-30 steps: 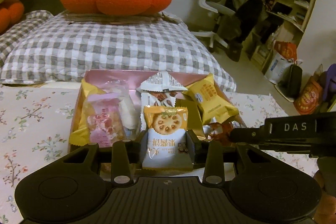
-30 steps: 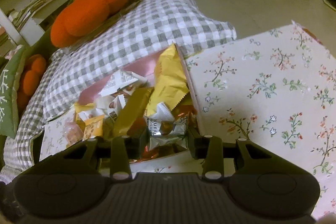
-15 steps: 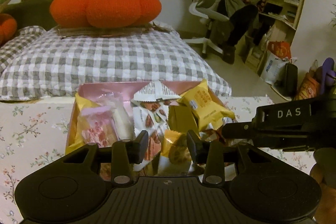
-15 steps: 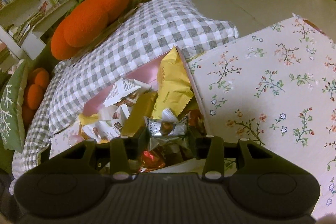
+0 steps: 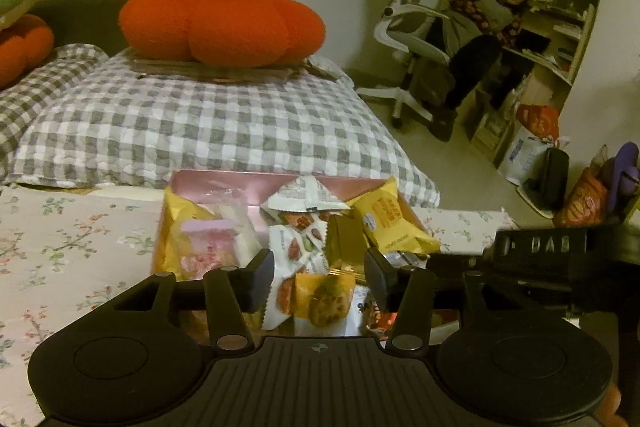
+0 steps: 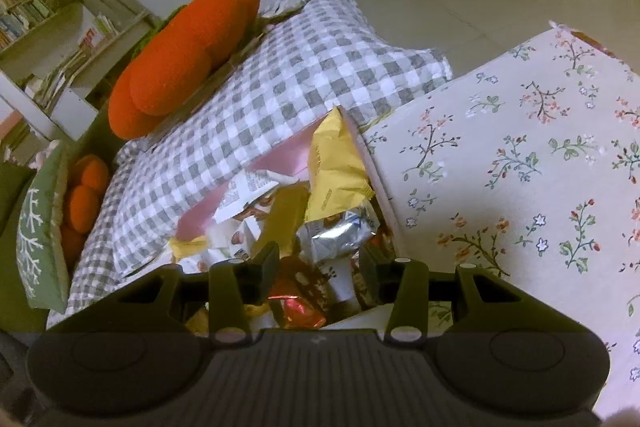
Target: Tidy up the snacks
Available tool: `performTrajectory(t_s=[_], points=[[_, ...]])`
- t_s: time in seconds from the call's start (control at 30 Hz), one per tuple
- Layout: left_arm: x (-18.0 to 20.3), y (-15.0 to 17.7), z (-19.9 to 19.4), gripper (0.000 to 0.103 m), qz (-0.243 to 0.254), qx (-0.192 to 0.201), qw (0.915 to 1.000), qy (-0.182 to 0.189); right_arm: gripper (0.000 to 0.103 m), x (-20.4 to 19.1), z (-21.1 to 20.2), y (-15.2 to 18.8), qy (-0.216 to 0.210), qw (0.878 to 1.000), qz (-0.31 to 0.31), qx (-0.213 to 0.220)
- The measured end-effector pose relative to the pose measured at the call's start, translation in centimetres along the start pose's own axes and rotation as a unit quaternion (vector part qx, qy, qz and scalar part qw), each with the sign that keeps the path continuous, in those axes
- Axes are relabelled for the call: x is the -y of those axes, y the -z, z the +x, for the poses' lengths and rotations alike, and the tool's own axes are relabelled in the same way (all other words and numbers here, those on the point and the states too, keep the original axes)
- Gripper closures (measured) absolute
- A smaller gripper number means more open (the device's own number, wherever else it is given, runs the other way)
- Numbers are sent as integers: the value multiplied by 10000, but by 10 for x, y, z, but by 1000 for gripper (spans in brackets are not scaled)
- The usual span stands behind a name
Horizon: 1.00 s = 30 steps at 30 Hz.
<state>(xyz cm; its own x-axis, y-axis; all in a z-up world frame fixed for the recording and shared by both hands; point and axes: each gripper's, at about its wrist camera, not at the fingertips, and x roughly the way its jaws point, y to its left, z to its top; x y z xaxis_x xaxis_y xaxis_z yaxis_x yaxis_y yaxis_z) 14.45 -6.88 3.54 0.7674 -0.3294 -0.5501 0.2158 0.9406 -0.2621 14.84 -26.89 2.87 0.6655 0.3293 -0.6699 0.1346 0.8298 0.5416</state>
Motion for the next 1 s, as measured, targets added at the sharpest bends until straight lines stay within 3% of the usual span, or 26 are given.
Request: performTrajectory(t_s=[0.37, 0.53, 0.67, 0.8, 1.0], points=[[-24, 2, -25, 55, -278, -415, 9968, -628, 61, -22, -14, 16, 129, 9984, -478, -270], [-26, 11, -38, 55, -238, -578, 9943, -864, 61, -35, -15, 32, 467, 9936, -934, -419], [-29, 22, -49, 55, -327, -759, 9921, -945, 61, -44, -23, 49, 589, 9893, -1228, -529], [-29, 31, -66, 55, -417, -821, 9913, -938, 59, -53, -41, 61, 823, 9828, -1613, -375], [-17, 46, -83, 55, -250, -843, 9909, -1016, 58, -50, -57, 81, 772, 9834, -1580, -438]])
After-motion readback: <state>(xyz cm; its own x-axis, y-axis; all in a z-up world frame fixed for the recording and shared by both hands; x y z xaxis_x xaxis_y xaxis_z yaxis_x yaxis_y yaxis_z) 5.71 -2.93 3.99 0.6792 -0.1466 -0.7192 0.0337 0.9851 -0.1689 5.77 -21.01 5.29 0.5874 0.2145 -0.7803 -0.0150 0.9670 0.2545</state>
